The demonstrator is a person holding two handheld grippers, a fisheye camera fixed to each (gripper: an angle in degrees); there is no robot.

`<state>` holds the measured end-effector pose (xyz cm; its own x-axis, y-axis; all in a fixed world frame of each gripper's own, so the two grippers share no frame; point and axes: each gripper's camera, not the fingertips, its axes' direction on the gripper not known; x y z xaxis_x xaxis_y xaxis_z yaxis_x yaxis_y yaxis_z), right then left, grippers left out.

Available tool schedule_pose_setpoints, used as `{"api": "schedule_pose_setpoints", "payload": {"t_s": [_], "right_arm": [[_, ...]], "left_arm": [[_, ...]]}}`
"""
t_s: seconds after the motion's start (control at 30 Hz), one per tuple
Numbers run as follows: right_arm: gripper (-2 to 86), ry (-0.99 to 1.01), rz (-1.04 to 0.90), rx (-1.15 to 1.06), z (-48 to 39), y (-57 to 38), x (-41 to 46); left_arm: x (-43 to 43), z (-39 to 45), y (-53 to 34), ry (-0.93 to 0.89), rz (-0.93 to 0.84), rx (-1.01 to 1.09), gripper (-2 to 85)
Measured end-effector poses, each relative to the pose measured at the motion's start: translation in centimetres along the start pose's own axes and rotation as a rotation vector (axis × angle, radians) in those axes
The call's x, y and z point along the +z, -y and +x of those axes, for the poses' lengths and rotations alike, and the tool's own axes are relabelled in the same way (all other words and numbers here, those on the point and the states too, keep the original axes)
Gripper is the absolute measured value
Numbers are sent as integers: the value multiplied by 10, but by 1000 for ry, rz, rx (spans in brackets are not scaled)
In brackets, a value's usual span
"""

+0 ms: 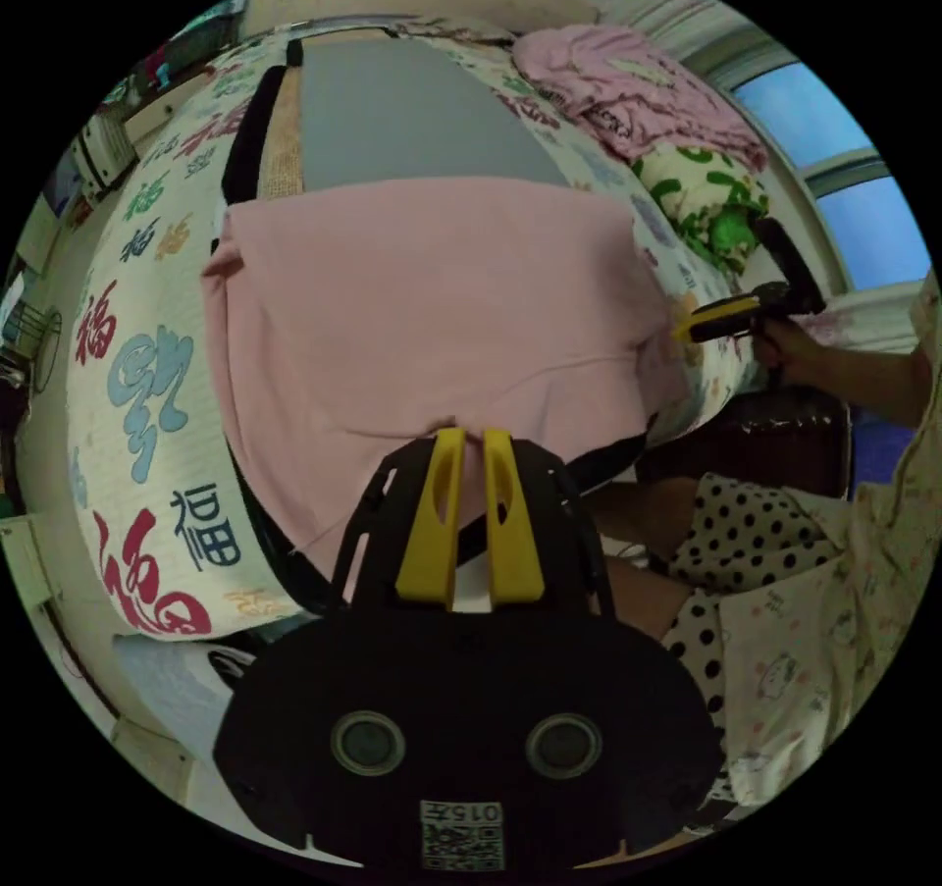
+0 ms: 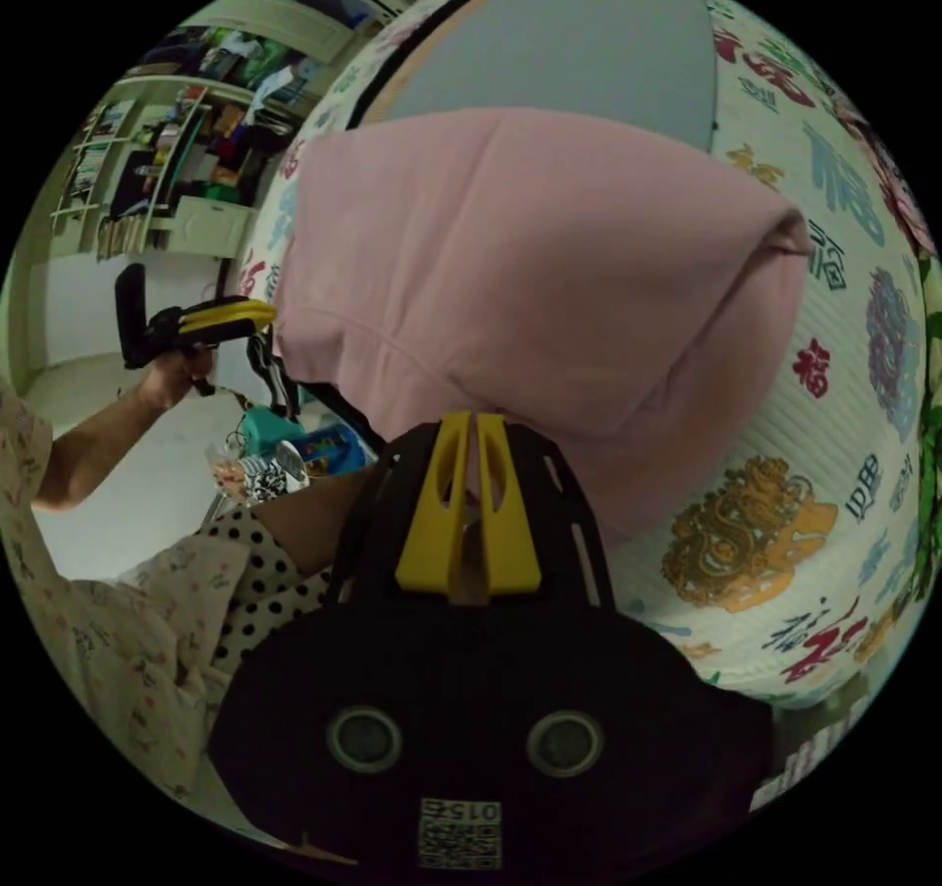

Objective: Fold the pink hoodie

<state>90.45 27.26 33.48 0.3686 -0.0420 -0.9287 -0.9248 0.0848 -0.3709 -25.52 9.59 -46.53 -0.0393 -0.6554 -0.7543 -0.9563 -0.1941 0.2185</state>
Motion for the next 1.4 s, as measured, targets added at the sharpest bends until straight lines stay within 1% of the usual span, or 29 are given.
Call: {"api": "schedule_pose_setpoints", "payload": {"t_s": [0.07,0.13,0.17,0.23,0.27,0.3,0.33,0.37,0.4,0.43,0.47,0.5,0.57,0.6,0.63,0.67,0.73,0.8,0.83,0.87,0.93,0.97,1.0,1.07,1.2,1.3,1.4], "right_arm": [[9,35,-9,-45,-2,6,10],[15,44,-51,-87,-4,11,28],[24,17,-93,-97,-1,12,43],[29,-80,-164,-27,11,11,66],[39,-43,-124,18,22,6,67],[58,44,-86,122,39,0,60],[60,83,-71,178,49,-3,56],[65,149,-10,269,69,-12,45],[71,184,81,344,89,-23,29],[73,194,128,372,99,-28,21],[79,198,214,430,120,-35,4],[88,194,287,471,141,-40,-11],[107,174,356,511,170,-37,-29],[123,160,379,529,188,-30,-36],[129,159,388,534,196,-25,-39],[140,165,405,536,210,-14,-43],[148,178,410,545,226,3,-44],[148,224,402,553,244,23,-36],[147,237,400,553,248,27,-33],[140,263,391,566,256,34,-26],[108,310,350,609,270,42,-12],[71,348,311,633,279,46,-2],[48,329,271,677,288,49,3],[30,295,253,633,296,53,3],[18,112,182,517,298,69,5],[18,45,176,535,307,80,13],[26,-67,151,516,309,87,30]], "left_arm": [[3,3,-1,-55,17,21,25],[22,9,-3,-82,-35,63,33],[28,9,-4,-77,-49,68,34],[52,4,-13,-45,-130,63,28],[57,3,-15,-39,-163,59,26],[66,0,-18,-20,-259,50,24],[68,-3,-21,-14,-338,51,23],[64,-4,-22,-20,-348,59,24],[49,-8,-25,-38,-325,80,26],[30,-18,-27,-42,-281,71,32],[19,-25,-26,-38,-258,52,35],[-5,-46,-25,-17,-200,-7,51],[-44,-86,-22,36,-77,-151,81],[-67,-117,-21,63,15,-274,104],[-84,-147,-20,58,98,-389,129],[-90,-161,-18,42,131,-434,132],[-98,-206,-7,-56,215,-555,142],[-90,-230,4,-142,241,-628,144],[-81,-242,12,-207,232,-670,139],[-76,-246,16,-236,223,-687,134],[-63,-250,30,-291,165,-711,91],[-62,-249,34,-283,143,-714,82],[-65,-245,41,-267,108,-694,63],[-79,-237,51,-245,74,-671,50],[-131,-205,81,-140,93,-550,39],[-155,-189,101,-111,129,-557,39],[-168,-166,125,-32,98,-537,45]]}}
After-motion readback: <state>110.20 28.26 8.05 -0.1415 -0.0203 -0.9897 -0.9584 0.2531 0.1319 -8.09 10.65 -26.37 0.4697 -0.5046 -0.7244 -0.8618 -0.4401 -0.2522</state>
